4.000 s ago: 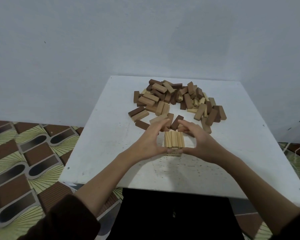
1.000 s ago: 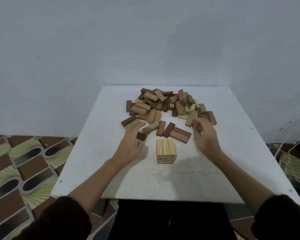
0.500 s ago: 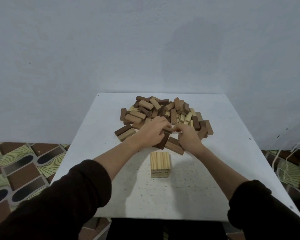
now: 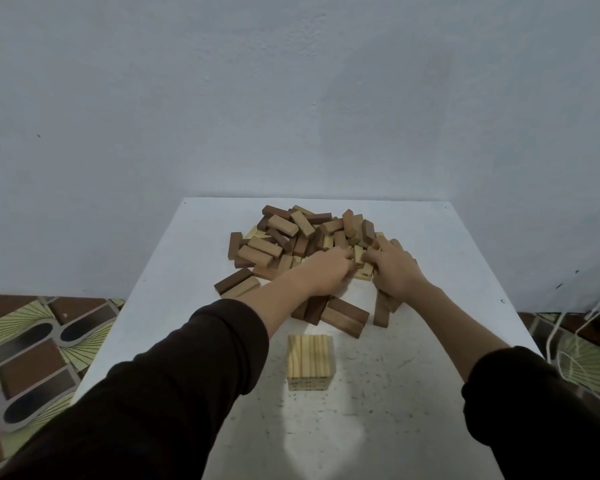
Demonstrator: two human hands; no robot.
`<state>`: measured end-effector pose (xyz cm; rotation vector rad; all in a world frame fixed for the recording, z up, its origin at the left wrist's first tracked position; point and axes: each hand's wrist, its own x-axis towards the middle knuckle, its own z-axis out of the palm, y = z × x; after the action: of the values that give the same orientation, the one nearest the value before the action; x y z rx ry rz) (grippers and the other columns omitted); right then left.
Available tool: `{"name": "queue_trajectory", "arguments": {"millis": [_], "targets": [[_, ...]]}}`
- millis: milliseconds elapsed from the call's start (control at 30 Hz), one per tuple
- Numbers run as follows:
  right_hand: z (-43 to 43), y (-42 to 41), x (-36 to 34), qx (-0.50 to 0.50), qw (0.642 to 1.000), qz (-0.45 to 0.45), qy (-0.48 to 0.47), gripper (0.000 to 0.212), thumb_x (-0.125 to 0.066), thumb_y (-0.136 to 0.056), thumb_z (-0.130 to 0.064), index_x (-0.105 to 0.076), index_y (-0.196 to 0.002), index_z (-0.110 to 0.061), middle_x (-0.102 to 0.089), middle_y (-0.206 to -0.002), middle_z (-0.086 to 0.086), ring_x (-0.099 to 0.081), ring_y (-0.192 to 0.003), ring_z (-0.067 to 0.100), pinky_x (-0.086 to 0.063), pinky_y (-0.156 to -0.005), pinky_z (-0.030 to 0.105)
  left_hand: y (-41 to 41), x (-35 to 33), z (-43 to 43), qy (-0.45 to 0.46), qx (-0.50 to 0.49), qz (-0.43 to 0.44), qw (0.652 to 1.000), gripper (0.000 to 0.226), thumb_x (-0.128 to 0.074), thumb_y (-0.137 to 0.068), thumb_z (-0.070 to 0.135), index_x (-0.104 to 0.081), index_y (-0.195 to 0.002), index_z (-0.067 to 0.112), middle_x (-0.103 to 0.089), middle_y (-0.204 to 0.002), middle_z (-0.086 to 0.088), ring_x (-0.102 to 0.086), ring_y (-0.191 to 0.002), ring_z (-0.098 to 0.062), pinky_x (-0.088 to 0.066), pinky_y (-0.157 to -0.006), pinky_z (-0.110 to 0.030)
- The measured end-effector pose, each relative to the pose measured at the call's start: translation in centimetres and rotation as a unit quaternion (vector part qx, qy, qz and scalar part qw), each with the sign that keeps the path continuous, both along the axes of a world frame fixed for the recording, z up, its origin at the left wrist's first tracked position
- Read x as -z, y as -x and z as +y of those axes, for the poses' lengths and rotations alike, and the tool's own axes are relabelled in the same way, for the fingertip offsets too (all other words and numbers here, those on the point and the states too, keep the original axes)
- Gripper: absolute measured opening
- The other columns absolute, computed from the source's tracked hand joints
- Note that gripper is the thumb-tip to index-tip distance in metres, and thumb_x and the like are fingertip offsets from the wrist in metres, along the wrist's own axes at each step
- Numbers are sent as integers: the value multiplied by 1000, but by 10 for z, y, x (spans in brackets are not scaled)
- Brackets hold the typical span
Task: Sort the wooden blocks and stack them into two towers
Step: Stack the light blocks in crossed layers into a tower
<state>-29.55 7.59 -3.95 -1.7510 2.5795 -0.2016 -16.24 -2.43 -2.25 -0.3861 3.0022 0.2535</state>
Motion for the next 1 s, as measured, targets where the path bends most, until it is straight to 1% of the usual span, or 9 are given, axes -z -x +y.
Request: {"name": "queue_trajectory", "arguments": {"millis": [133, 267, 467, 567, 633, 733, 800, 900, 1000], "targets": [[-2, 5, 4, -17, 1000, 3, 26, 16, -54, -82, -4, -58, -97, -8, -46, -113, 6, -41, -100, 27, -26, -69, 29, 11, 3, -1, 26, -1, 12, 1000, 29, -49, -93, 14, -60, -117, 2, -49, -119, -13, -45, -111, -27, -41, -77, -34], [-3, 5, 2, -35, 999, 16, 15, 18, -57, -84, -10, -58, -101, -10, -45, -116, 6, -40, -102, 27, -26, -72, 29, 18, 3, 1, 20, -5, 12, 1000, 25, -63, -87, 13, -59, -108, 1, -51, -114, -13, -49, -108, -27, -44, -74, -33], [-3, 5, 2, -74, 996, 50, 11, 14, -55, -87, -8, -62, -99, -10, -46, -112, 8, -39, -101, 25, -20, -70, 27, 20, -1, 9, -44, -22, 10, 999, 19, -51, -85, -3, -53, -103, -4, -57, -105, -21, -55, -96, -32, -35, -66, -28], [-1, 5, 3, -86, 995, 14, 49, 8, -61, -83, -1, -64, -90, -1, -51, -105, 16, -46, -96, 32, -25, -68, 30, 14, -6, 7, -83, -38, 12, 996, 16, -57, -83, 1, -54, -98, -3, -54, -95, -16, -51, -86, -27, -31, -64, -24], [-1, 6, 5, -73, 995, -12, 69, 7, -61, -82, 3, -64, -88, 2, -53, -99, 19, -48, -89, 34, -33, -69, 35, 11, -8, 2, -114, -59, 25, 991, 6, -58, -85, 6, -53, -84, 3, -47, -88, -11, -44, -78, -21, -32, -64, -26], [-1, 0, 1, -28, 984, -103, 142, 12, -52, -86, 8, -63, -89, 4, -51, -95, 20, -45, -84, 31, -37, -76, 35, 4, -12, -6, -164, -96, 80, 978, 22, -62, -87, 11, -44, -73, 10, -43, -83, -6, -41, -77, -19, -35, -67, -28], [-2, -10, -14, 17, 964, -186, 190, 13, -47, -91, 5, -60, -90, 4, -48, -93, 16, -42, -85, 24, -29, -72, 25, -4, -19, -7, -215, -129, 149, 956, 18, -64, -86, 13, -48, -80, 8, -44, -79, 0, -40, -73, -13, -31, -60, -19], [-3, -25, -36, 24, 946, -268, 181, 15, -46, -95, -4, -55, -85, 3, -47, -80, 4, -43, -79, 19, -25, -63, 24, -17, -31, -7, -352, -204, 249, 879, 11, -65, -85, 11, -55, -85, 13, -51, -78, 4, -48, -72, -8, -39, -63, -10], [0, -48, -60, -11, 922, -357, 151, 25, -46, -97, -8, -54, -74, -10, -46, -70, 0, -39, -64, 10, -32, -53, 14, -32, -37, -7, -479, -240, 300, 789, 7, -68, -86, 12, -63, -86, 17, -61, -71, 6, -59, -73, -11, -53, -80, -34]]}}
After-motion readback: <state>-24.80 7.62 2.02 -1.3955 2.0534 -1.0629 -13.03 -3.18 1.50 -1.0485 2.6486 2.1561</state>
